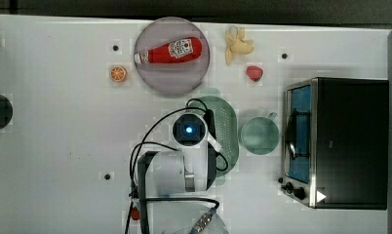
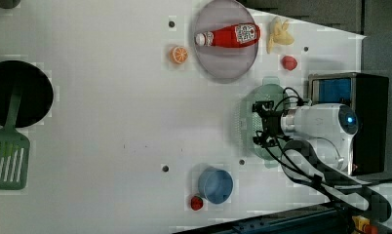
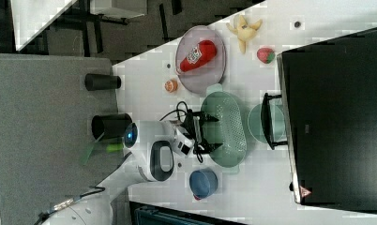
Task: Drag strainer right to left.
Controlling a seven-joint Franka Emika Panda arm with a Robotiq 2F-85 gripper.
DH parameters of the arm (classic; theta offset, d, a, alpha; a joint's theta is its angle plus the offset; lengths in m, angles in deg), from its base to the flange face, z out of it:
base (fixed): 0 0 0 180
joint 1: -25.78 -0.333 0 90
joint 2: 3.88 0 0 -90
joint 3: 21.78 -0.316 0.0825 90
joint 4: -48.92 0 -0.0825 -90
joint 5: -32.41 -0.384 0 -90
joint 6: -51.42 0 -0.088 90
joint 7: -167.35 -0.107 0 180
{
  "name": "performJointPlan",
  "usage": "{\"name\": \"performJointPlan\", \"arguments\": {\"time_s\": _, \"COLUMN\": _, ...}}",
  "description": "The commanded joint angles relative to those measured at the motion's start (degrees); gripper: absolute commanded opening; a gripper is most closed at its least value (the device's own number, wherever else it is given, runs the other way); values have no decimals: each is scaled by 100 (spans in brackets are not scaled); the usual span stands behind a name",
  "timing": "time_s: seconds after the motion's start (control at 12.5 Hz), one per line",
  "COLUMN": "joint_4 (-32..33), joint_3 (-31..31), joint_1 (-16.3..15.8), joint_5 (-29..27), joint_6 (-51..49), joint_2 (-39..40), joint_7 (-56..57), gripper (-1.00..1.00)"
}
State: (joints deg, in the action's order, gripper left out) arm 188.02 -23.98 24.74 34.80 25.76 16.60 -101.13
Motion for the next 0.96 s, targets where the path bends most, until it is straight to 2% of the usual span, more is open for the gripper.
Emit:
{"name": "performJointPlan", "arguments": {"time_s": 0.08, "joint_4": -71, "joint_3": -49, "joint_1": -124, "joint_5": -17, "joint_6": -19, "joint_2": 41, "joint_7": -415, "gripper": 100}}
{"name": "performJointPlan", "arguments": {"time_s": 0.24, "joint_4": -92, "joint_3": -108, "joint_1": -219, "joint_5": -148, "joint_6": -29, "joint_2": 75, "joint_7": -414, "gripper": 100}}
{"name": "performJointPlan", "arguments": {"time_s": 0.72, "joint_4": -163, "joint_3": -511, "joint_1": -588, "joint_5": -1060, "joint_6": -60, "joint_2": 135, "joint_7": -415, "gripper": 100}}
{"name": "performJointPlan", "arguments": {"time_s": 0.96, "joint_4": -298, "joint_3": -677, "joint_1": -891, "joint_5": -1190, "joint_6": -150, "joint_2": 157, "joint_7": -904, "gripper": 100}}
